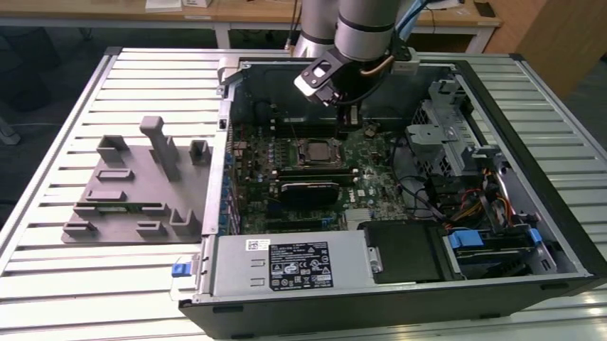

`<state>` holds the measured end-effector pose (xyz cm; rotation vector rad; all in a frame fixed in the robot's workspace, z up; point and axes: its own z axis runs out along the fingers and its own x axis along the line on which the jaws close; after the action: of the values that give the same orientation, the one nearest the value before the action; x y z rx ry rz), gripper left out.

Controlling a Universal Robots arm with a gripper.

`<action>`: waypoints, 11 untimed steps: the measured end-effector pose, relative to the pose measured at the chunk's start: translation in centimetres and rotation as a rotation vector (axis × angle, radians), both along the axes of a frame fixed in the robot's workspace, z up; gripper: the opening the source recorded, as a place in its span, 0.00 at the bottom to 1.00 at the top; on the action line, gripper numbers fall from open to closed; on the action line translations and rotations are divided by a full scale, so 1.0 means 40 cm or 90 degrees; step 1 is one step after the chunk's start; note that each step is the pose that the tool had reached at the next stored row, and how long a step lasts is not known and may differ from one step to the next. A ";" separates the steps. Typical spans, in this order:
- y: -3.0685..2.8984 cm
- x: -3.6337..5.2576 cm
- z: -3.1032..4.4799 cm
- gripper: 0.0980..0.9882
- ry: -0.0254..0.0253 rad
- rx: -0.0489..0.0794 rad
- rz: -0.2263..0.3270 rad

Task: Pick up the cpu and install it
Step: 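Close the cpu cover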

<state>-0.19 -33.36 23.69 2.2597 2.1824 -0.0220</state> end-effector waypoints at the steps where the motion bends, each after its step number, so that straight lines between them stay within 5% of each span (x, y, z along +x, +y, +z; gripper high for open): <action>1: 0.000 -0.003 0.000 0.01 -0.0005 0.000 0.001; 7: -0.006 -0.026 -0.017 0.01 -0.0054 0.000 0.004; 11: -0.010 -0.044 -0.025 0.01 -0.0125 0.000 0.005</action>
<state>-1.94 -33.75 22.68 2.2412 2.1826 0.0008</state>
